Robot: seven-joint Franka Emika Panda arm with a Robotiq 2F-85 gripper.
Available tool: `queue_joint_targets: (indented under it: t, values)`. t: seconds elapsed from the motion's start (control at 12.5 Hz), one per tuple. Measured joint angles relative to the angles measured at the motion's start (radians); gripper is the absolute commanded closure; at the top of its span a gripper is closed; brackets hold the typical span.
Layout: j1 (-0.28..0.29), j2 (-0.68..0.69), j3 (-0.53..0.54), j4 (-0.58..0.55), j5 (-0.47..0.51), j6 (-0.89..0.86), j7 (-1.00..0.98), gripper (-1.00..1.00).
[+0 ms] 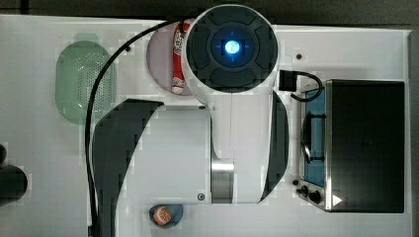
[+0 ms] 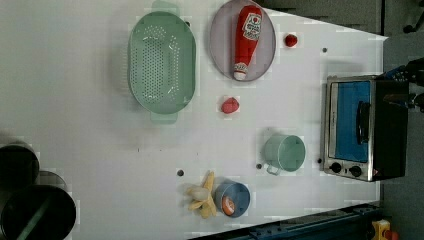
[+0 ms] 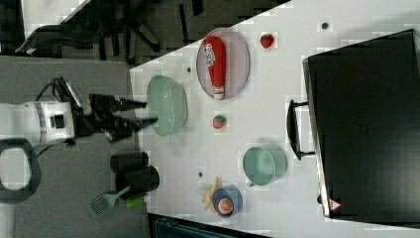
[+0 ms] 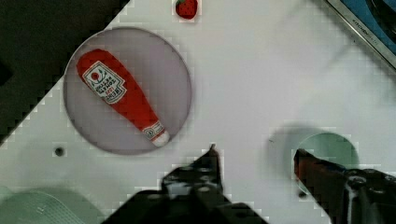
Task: Flap open oven.
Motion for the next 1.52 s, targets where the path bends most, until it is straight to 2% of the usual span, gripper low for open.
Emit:
queue_joint_targets:
  t: [0.16, 0.24, 0.4, 0.48, 0.64, 0.96, 1.04, 1.28, 1.52]
  values:
    - [-0.001, -0.171, -0.008, -0.158, 0.000, -0.168, -0.002, -0.80]
    - [-0.003, -0.261, -0.014, -0.203, 0.000, -0.200, -0.003, -1.00]
    - [-0.008, -0.389, -0.028, -0.194, -0.001, -0.196, -0.016, -1.00]
    - [-0.013, -0.421, -0.033, -0.162, -0.001, -0.183, -0.017, -0.90]
    - [-0.013, -0.443, -0.039, -0.120, 0.000, -0.177, -0.017, -0.39]
    - [-0.014, -0.385, -0.034, -0.127, 0.017, -0.183, -0.017, 0.55]
    - [-0.015, -0.365, -0.035, -0.135, 0.017, -0.187, -0.017, 0.65]
    - [-0.018, -0.337, -0.039, -0.195, 0.008, -0.186, -0.054, 0.65]
    - [-0.022, -0.334, -0.050, -0.271, -0.012, -0.162, -0.212, 0.65]
